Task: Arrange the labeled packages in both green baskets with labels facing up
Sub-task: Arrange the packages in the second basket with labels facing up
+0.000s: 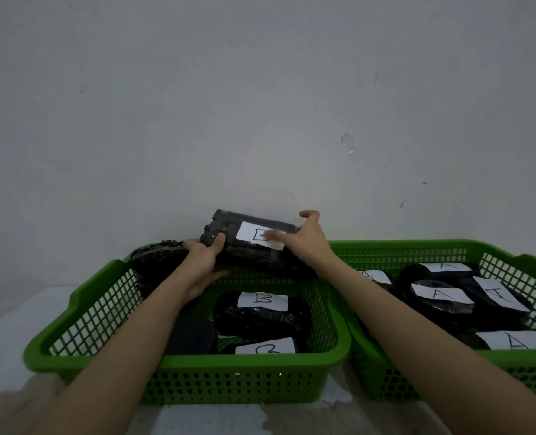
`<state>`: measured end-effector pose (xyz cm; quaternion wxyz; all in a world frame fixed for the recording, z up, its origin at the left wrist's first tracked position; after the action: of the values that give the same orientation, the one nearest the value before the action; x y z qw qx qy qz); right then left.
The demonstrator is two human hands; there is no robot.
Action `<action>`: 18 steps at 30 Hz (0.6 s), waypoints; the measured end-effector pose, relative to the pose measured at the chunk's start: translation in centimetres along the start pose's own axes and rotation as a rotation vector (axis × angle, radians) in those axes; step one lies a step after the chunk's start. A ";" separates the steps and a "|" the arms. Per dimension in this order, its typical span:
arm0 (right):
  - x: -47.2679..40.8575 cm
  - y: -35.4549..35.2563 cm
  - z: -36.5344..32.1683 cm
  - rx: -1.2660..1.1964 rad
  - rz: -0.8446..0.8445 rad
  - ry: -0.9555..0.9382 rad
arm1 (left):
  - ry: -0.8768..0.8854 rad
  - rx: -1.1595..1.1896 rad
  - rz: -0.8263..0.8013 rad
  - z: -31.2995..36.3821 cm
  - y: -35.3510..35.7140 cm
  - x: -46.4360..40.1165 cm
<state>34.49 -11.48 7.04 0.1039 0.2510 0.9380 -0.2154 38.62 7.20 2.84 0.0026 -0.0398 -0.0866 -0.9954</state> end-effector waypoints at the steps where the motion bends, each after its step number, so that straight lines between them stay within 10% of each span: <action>1: 0.2 0.8 0.0 0.100 -0.068 -0.051 | -0.022 -0.072 0.027 -0.7 -0.3 -0.2; 7: 2.2 5.5 1.9 0.714 -0.500 -0.209 | -0.149 -0.500 0.052 -3.3 -2.0 -0.3; 11: 2.6 5.8 2.4 0.874 -0.561 -0.229 | -0.162 -0.771 -0.068 -4.0 -1.3 1.3; 18: 2.7 5.3 1.6 0.970 -0.449 -0.293 | 0.177 -1.327 0.183 -0.7 -3.2 0.3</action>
<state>35.05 -6.86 2.90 0.0573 0.0313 0.7375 -0.6722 38.27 10.22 1.59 0.0691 0.0416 0.5472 -0.8331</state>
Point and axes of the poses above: each hand's wrist, its own x-axis away from the middle knuckle, its own y-axis out of the palm, z = x × y, the point moved 9 cm from there along -x, towards the middle knuckle, and after that the axes turned 9 degrees about z, right-handed, at the moved point
